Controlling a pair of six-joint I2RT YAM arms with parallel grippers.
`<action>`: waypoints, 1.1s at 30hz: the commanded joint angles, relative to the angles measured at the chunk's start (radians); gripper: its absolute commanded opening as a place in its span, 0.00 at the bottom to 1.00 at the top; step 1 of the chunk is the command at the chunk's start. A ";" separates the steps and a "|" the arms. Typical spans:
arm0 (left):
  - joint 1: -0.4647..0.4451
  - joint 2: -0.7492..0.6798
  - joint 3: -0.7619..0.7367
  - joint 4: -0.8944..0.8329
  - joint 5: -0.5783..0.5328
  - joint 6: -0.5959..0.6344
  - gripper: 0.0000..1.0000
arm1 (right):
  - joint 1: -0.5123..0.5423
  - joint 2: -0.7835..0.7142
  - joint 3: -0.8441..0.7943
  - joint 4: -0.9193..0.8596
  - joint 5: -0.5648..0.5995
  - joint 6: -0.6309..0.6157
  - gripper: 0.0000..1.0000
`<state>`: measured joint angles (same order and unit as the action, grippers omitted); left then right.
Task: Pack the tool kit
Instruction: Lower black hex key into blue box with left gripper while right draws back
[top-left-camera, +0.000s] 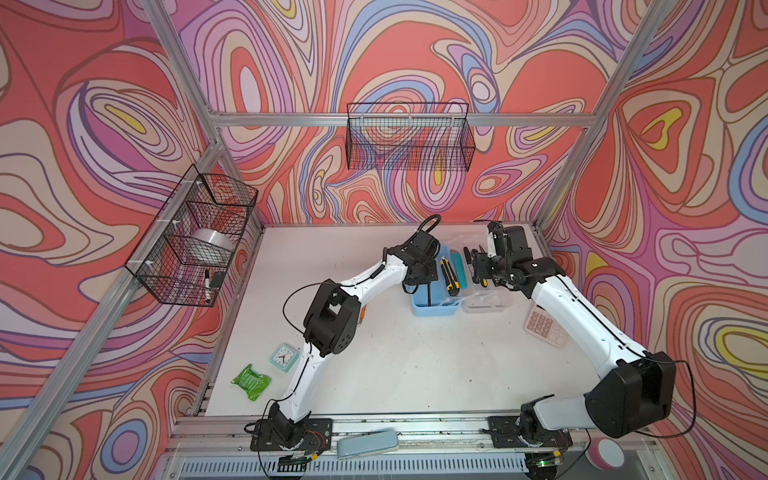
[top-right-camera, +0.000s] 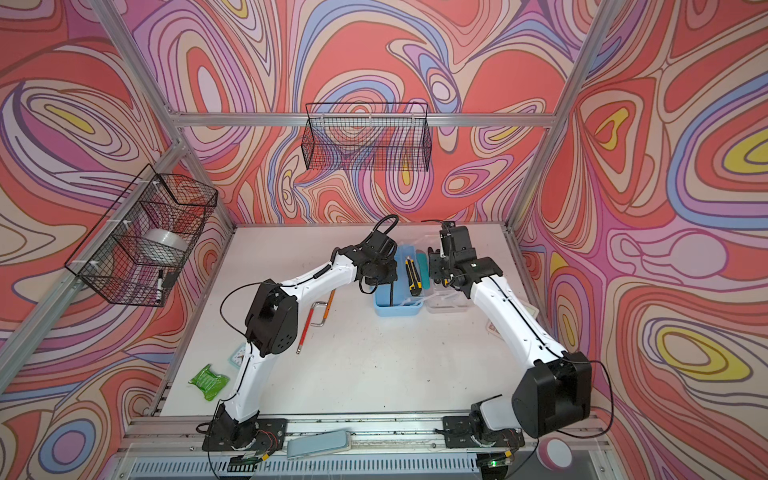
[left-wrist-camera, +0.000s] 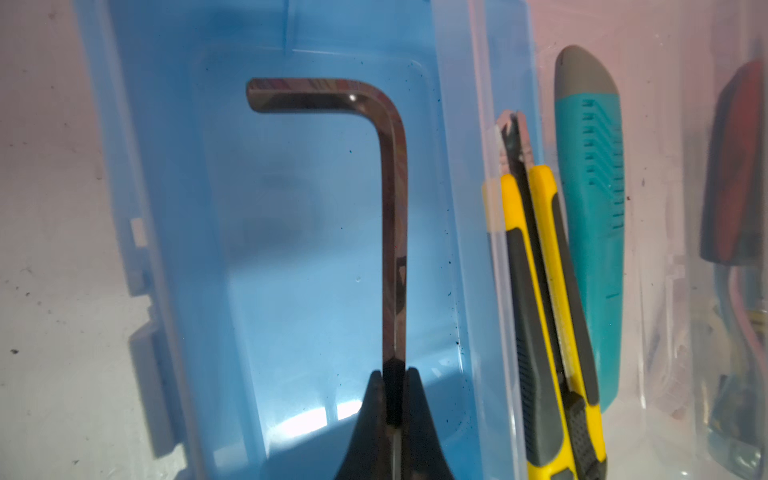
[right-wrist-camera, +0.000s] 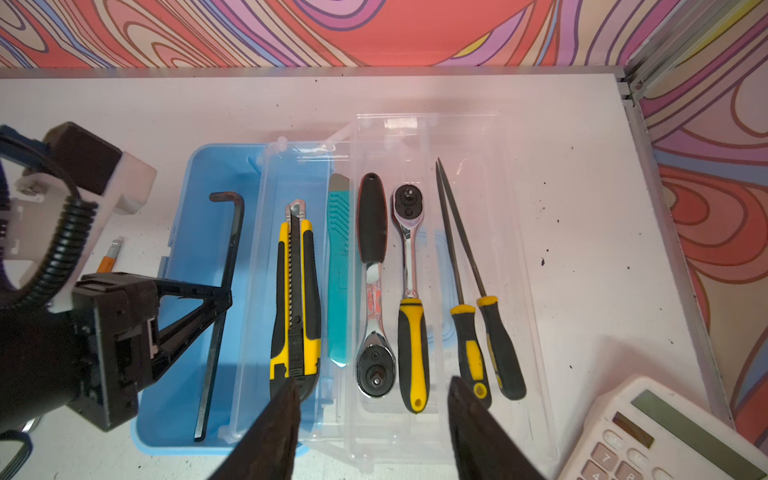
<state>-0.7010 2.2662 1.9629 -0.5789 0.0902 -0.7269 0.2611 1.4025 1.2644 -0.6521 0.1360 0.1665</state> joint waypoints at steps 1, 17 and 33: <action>0.012 0.019 0.026 0.013 -0.002 -0.013 0.00 | -0.008 -0.025 -0.020 -0.019 0.018 0.006 0.58; 0.012 0.061 0.045 0.014 0.038 -0.016 0.00 | -0.008 -0.082 -0.077 -0.007 -0.050 -0.006 0.59; 0.017 -0.005 0.053 -0.024 0.055 -0.032 0.46 | -0.008 -0.148 -0.111 -0.018 -0.084 0.004 0.62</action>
<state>-0.6918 2.3142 1.9938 -0.5800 0.1364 -0.7460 0.2565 1.2762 1.1553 -0.6598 0.0544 0.1665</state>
